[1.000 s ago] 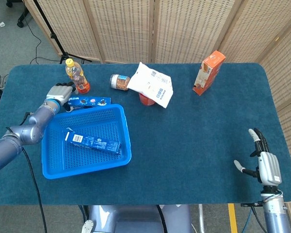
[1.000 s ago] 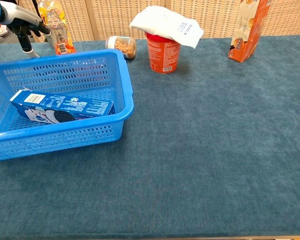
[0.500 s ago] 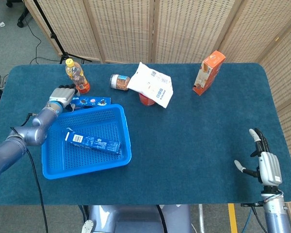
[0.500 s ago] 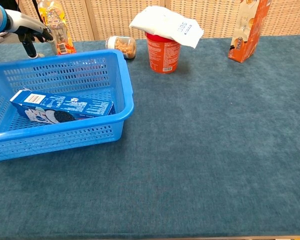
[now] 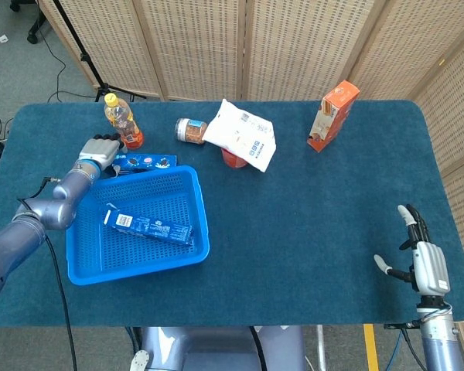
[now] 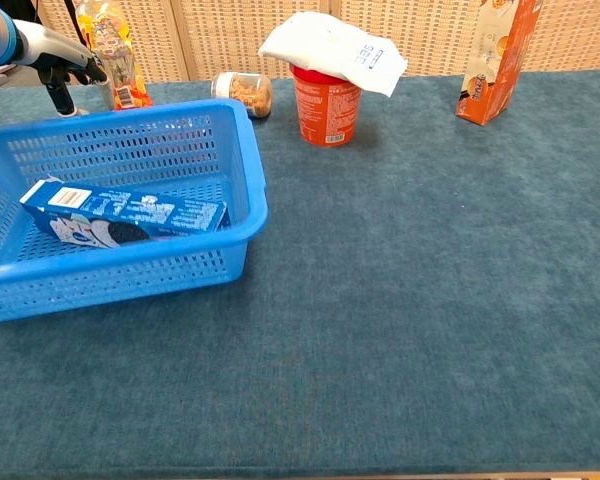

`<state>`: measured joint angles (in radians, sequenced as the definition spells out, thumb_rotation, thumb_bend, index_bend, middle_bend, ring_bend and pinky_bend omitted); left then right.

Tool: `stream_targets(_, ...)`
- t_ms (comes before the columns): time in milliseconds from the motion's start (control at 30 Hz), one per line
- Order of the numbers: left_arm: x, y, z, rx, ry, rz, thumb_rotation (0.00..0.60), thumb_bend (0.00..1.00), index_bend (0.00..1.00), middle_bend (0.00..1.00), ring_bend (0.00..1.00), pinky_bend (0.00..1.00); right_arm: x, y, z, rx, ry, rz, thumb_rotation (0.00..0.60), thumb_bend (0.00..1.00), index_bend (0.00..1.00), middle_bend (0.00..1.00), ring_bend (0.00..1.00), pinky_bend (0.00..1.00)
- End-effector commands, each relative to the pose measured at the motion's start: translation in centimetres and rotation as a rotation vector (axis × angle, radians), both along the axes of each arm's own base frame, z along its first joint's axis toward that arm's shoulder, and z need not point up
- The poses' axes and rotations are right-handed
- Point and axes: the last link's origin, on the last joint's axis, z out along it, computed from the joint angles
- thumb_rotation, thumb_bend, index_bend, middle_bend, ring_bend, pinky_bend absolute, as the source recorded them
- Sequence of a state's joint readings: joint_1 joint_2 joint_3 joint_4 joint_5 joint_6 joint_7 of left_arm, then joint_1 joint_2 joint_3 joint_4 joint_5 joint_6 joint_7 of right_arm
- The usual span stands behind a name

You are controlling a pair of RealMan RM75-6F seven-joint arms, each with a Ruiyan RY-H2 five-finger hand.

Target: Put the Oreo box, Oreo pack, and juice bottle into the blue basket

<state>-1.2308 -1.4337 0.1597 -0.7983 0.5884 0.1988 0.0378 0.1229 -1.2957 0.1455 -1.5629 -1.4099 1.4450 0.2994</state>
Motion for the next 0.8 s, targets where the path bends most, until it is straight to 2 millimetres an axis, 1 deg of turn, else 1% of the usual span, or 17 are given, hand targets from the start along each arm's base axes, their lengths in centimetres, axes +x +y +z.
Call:
stream_targets(33,0.09,0.02,0.2,0.004,-0.003,-0.002,0.6,0.29,0.27,0.0,0.0,0.04,0.04,0.02,0.01,0.0,-0.001,0.001,0.6,0.23,0.0,0.0,0.0,0.46)
stream_targets(400,0.4,0.18,1.09,0.024,-0.001,-0.015,0.6,0.29,0.27,0.0,0.0,0.04,0.22,0.08,0.11,-0.003,-0.003,0.007,0.6,0.23,0.0,0.0,0.0,0.46)
stream_targets(800,-0.17,0.5,0.89,0.042,0.009,-0.008,0.6,0.29,0.27,0.0,0.0,0.04,0.1,0.03,-0.05,0.002,0.0,0.002,0.6,0.23,0.0,0.0,0.0,0.46)
